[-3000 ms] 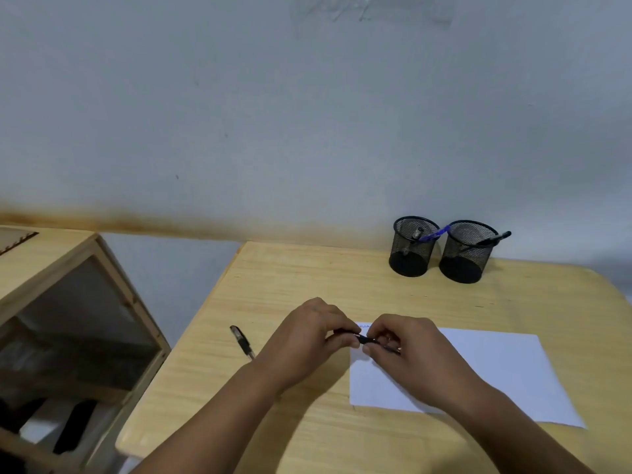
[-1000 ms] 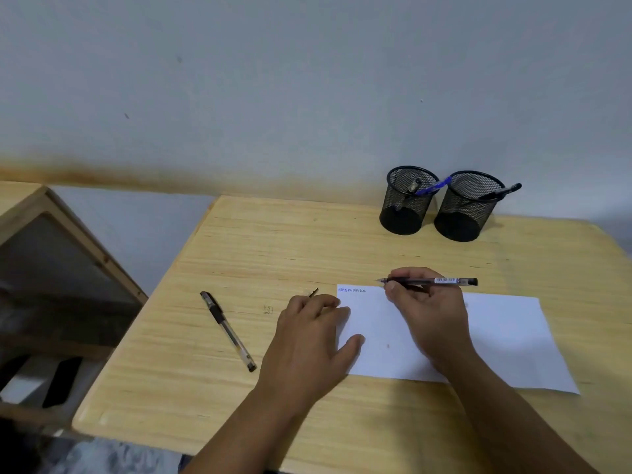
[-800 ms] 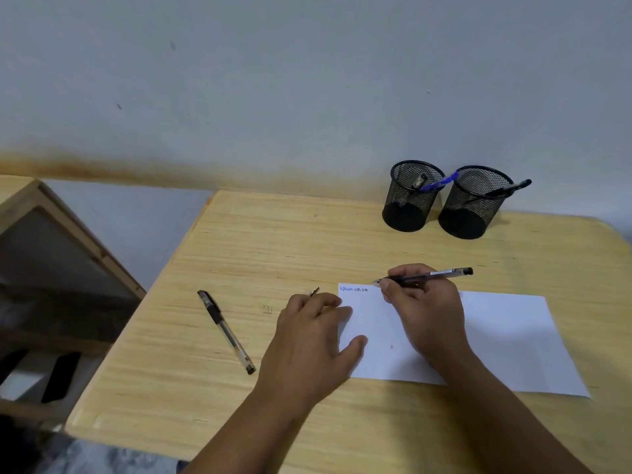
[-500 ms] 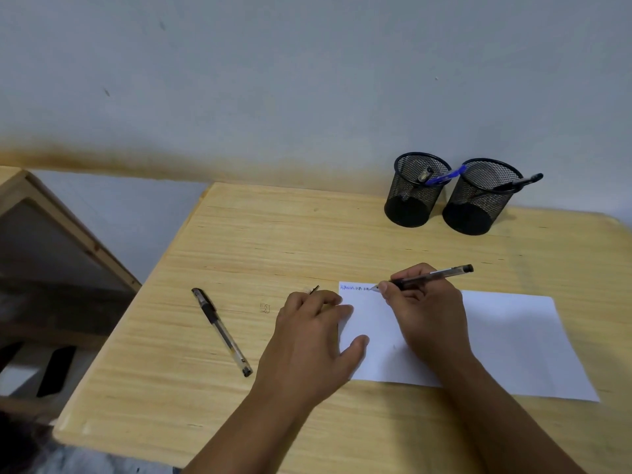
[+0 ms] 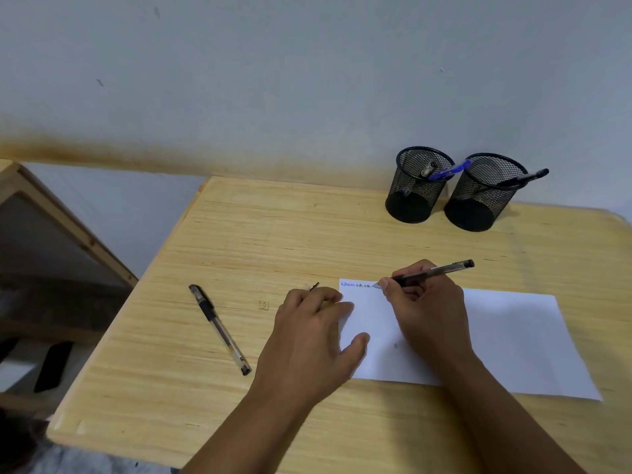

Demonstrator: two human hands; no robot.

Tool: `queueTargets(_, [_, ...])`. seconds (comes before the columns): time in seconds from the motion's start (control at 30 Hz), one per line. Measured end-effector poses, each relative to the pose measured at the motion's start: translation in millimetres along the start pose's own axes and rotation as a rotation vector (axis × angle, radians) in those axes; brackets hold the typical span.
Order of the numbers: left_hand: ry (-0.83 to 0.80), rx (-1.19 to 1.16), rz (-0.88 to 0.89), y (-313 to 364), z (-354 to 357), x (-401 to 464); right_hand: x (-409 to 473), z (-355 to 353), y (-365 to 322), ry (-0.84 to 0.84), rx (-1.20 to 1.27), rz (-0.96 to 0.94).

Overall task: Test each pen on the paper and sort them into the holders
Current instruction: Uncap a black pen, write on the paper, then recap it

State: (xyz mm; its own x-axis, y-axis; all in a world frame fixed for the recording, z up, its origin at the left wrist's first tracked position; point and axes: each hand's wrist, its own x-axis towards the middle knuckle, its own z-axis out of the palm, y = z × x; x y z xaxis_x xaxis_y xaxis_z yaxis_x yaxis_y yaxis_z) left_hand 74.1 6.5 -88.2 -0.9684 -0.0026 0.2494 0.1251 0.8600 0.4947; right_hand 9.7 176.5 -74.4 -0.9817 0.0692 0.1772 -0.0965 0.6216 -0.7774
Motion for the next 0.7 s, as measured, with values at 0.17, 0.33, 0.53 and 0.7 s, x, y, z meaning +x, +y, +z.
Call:
queueTargets(0.17, [-0.008, -0.003, 0.0, 0.6, -0.8, 0.3, -1.0, 0.6, 0.8, -0.003, 0.003, 0.006])
queueTargets(0.33, [-0.003, -0.008, 0.001, 1.1, -0.9, 0.5, -0.7, -0.7, -0.3, -0.013, 0.019, 0.021])
queueTargets(0.53, [-0.015, -0.007, 0.006, 1.2, -1.8, 0.0, -2.2, -2.2, -2.5, -0.016, 0.042, 0.048])
queueTargets(0.7, [-0.019, 0.001, 0.014, 2.7, -3.9, 0.1, -1.7, -2.6, -2.3, 0.015, 0.123, 0.071])
